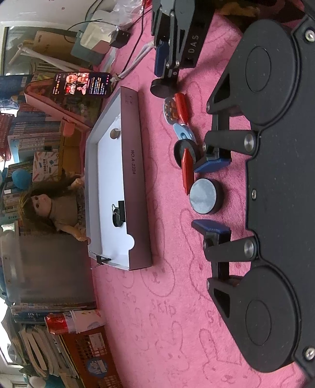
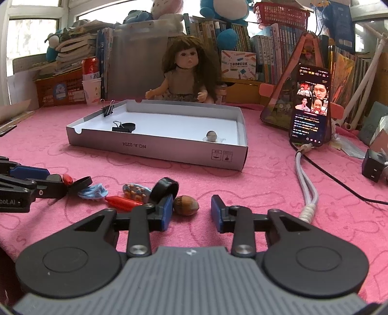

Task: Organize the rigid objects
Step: 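Grasp the grey round lid with the left tool while the right tool grasps the acorn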

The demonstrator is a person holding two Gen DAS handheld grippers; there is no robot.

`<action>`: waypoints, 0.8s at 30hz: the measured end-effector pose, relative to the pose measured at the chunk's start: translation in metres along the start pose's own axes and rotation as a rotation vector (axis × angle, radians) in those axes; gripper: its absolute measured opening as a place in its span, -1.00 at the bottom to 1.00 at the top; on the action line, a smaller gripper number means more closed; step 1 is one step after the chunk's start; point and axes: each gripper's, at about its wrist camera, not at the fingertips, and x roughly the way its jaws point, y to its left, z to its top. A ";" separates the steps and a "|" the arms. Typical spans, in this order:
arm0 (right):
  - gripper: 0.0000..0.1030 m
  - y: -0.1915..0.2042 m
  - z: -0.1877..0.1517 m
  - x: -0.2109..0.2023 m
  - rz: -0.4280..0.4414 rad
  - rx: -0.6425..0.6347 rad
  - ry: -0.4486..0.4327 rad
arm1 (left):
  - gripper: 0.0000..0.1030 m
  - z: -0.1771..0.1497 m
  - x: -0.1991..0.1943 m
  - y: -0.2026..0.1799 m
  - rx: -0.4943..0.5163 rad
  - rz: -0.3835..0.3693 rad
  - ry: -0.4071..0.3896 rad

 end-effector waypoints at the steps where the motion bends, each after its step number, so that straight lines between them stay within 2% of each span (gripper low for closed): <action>1: -0.19 0.000 0.000 0.000 -0.003 0.000 0.000 | -0.33 0.000 0.000 0.000 -0.007 0.001 -0.002; 2: -0.18 0.000 0.000 0.000 -0.005 0.002 0.001 | -0.42 0.001 0.000 0.001 -0.012 0.001 -0.003; 5: -0.23 0.001 0.001 0.000 -0.007 -0.005 0.009 | -0.42 0.002 0.001 0.003 -0.032 -0.001 -0.002; 7: -0.46 0.003 0.002 -0.001 -0.003 -0.015 0.018 | -0.42 0.003 0.001 0.003 -0.039 0.000 -0.002; 11: -0.47 0.010 0.006 -0.004 0.013 -0.047 0.040 | -0.42 0.004 0.000 0.003 -0.038 -0.003 -0.001; 15: -0.47 0.010 0.011 -0.007 0.030 -0.020 0.046 | -0.42 0.006 -0.002 0.001 -0.040 -0.005 -0.003; 24: -0.47 -0.004 0.023 -0.006 -0.010 0.044 0.048 | -0.42 0.023 -0.002 0.014 -0.072 0.017 -0.011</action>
